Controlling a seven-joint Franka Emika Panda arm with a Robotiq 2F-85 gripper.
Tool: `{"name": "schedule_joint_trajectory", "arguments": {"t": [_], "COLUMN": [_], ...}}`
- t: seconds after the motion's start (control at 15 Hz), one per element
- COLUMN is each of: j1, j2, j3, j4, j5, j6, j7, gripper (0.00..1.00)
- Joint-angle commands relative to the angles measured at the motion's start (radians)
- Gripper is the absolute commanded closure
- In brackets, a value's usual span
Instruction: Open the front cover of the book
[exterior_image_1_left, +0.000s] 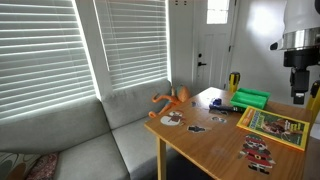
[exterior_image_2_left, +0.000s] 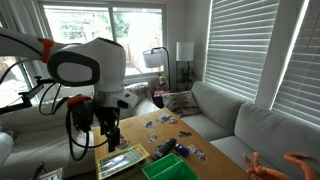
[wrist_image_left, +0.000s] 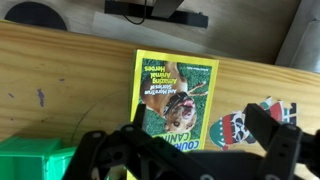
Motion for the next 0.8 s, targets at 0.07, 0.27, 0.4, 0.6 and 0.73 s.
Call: {"name": "schedule_joint_trajectory", "arguments": {"t": [0.07,0.27,0.4,0.6,0.73], "j1": [-0.041,-0.046,-0.05,-0.058,-0.055], "j2": [0.066,0.117,0.157,0.213,0.247], "j3": [-0.067,-0.125,-0.156,-0.19,-0.211], "j4": [0.028,0.036,0.039,0.052,0.061], "j5": [-0.011,0.035,0.062,0.105,0.168], "j6": [0.027,0.026,0.025,0.028,0.023], "j7": [-0.042,-0.113,-0.157,-0.212,-0.264], "gripper": [0.0,0.0,0.0,0.0,0.0]}}
